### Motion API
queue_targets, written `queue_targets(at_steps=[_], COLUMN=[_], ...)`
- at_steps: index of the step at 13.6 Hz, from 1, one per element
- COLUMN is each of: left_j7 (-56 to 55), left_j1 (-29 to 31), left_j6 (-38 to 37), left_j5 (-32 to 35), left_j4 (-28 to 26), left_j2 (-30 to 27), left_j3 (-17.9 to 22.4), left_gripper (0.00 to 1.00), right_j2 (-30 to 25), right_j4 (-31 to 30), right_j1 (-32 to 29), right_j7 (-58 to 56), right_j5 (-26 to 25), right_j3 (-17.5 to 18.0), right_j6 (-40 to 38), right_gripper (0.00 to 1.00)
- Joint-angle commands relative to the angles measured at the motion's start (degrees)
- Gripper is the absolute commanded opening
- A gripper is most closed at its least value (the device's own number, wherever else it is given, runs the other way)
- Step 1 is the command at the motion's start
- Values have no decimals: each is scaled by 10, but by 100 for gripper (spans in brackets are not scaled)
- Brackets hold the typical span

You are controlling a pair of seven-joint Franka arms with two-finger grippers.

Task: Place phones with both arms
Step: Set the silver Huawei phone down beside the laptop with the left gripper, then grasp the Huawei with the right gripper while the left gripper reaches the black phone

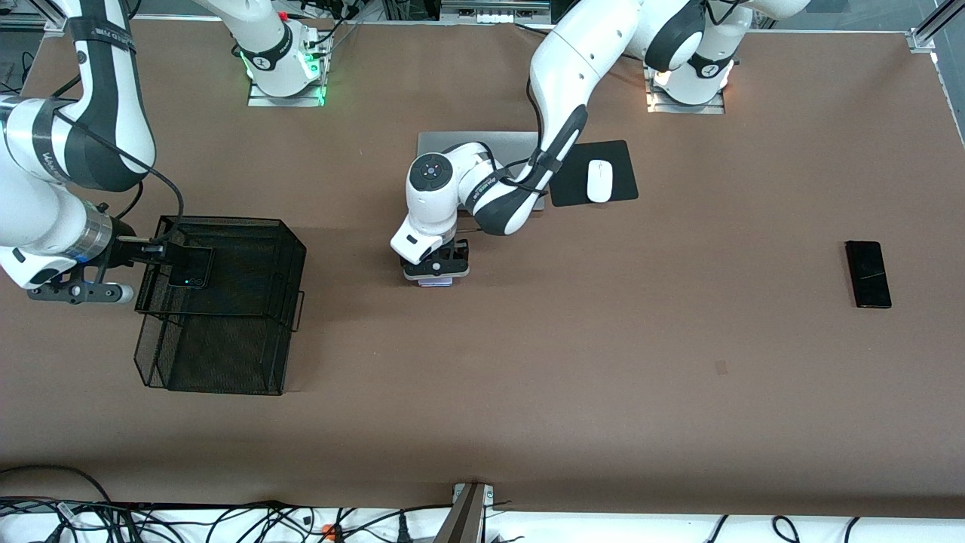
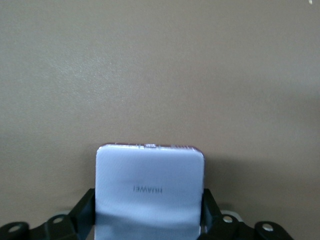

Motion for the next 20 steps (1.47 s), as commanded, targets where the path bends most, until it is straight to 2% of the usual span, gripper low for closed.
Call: queue_targets(at_steps=[1,4,6,8,9,11,14,15,18,20], left_j7=[-40,-36,-23,57,98,178,329,376,471,545], left_j1=[-13,23,62,105,134,178,244,267,327,376], left_j6=[-6,-55,-119,-211,-251,-327,-332,-331,-279,-216], left_j5=[9,4,-20,-71,-87,-93,-73,-41,42,69], left_j4=[30,42,46,42,36,-27,-188,-225,-315,-376], left_j2=[12,-12,-60,-111,-134,-182,-272,-293,-313,-331], left_j3=[25,21,15,17,18,19,24,23,23,23], left_gripper=[100,100,100,100,100,100,100,100,100,100], right_j2=[-2,-4,-4,-4,-4,-2,24,45,105,147], right_j4=[1,8,29,61,69,70,71,72,73,72], right_j1=[-2,6,28,55,78,137,243,270,285,286], right_j7=[-5,-2,-3,28,83,153,286,291,281,282], right_j5=[9,9,10,42,52,55,56,58,139,138], right_j3=[1,2,2,12,16,19,21,25,59,90], right_j6=[-7,-7,-26,-67,-80,-76,-26,-13,59,110], right_gripper=[99,99,99,99,99,99,99,99,99,100])
